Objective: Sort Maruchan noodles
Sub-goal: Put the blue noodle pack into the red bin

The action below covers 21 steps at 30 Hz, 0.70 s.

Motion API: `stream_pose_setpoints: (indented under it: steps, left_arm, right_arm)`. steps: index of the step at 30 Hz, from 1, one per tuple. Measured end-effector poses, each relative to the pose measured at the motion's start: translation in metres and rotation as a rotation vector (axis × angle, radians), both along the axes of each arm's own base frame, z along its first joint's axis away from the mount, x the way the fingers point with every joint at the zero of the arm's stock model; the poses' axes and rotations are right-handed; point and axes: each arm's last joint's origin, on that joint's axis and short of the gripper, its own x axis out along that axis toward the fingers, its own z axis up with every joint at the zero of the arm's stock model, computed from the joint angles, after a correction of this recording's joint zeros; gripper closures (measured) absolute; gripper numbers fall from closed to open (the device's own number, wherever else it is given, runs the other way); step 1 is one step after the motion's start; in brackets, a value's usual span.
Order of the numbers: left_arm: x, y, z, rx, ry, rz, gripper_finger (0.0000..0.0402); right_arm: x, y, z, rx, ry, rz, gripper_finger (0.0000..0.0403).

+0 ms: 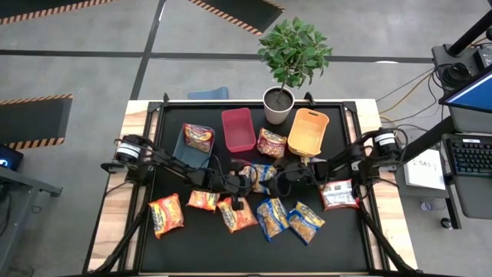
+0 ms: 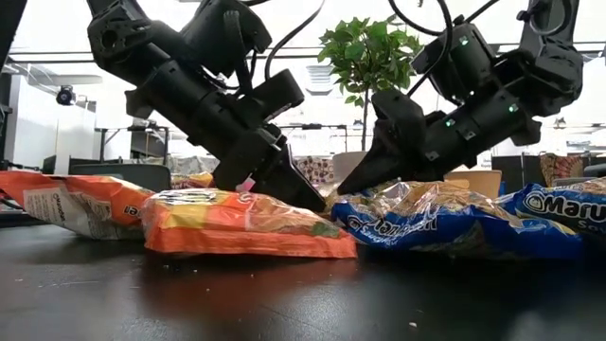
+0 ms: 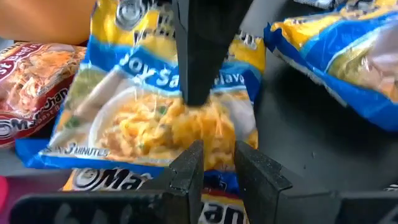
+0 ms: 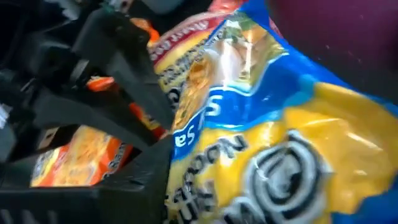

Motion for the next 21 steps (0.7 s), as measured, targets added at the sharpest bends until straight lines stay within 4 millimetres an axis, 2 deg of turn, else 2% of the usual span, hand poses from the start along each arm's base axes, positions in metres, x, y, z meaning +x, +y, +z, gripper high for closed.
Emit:
stream_pose_setpoints:
  steps: [4,8,13,16,21]
  left_arm:
    - [-0.006,0.001,0.016,0.041,0.008,-0.027,0.0327]
    - [-0.014,0.002,0.044,0.069,-0.033,-0.073,0.0327]
    - [-0.032,0.003,0.082,0.037,-0.171,-0.156,0.0327]
    - [-0.046,0.006,0.1,-0.01,-0.274,-0.147,0.0325]
    - [-0.065,0.01,0.112,-0.109,-0.452,-0.12,0.0302]
  right_arm:
    - [-0.001,0.001,0.011,-0.065,-0.032,0.039,0.0256]
    - [-0.003,0.001,0.023,-0.156,-0.071,0.081,0.0262]
    - [-0.007,0.007,0.039,-0.326,-0.115,0.168,0.0259]
    - [-0.01,0.015,0.049,-0.433,-0.155,0.222,0.0262]
    - [-0.017,0.026,0.059,-0.571,-0.136,0.204,0.0262]
